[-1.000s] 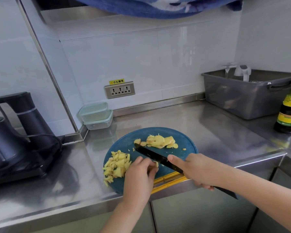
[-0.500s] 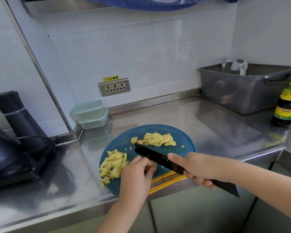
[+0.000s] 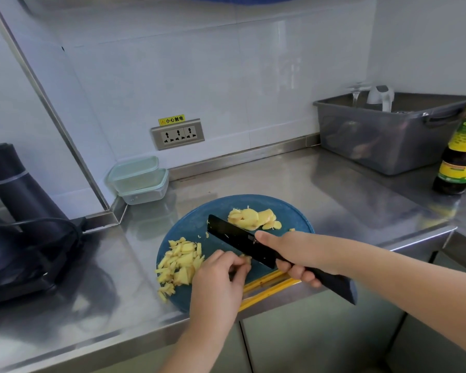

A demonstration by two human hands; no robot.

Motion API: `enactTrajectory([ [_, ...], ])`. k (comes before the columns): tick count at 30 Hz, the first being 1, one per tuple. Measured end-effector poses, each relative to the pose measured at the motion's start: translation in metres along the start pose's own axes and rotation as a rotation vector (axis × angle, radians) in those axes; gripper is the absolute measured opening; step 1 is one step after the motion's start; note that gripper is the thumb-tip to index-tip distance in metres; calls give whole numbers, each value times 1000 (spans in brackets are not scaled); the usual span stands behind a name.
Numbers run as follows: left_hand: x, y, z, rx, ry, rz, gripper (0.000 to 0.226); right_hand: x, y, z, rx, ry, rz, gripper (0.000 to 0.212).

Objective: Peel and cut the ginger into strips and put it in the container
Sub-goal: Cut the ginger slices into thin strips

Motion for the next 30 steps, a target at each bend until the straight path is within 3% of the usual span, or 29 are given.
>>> enactTrajectory([
  [6,2,0,-1,-2,-3,-9,11,8,11,-6,-40,-10,-36,67],
  [16,3,0,-2,-24,0,-3,14,-1,14,-3,110,254,-31,72],
  [22,-1,-1,1,-33,39,-26,12,-2,9,8,112,437,24,92],
  [28,-3,-1,0,-28,72,-51,11,-17,0,13,102,401,14,85],
  [30,-3,0,-1,-11,77,-58,12,-13,-3,9,79,275,23,78],
])
Point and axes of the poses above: each hand's wrist, its own y-axis away from the middle knuckle, its own z-axis out of the palm, x = y × z, the point moved 4 cm from there along -y, towards the middle knuckle, and after that the axes turned 1 degree about x, right-handed, at the moved point
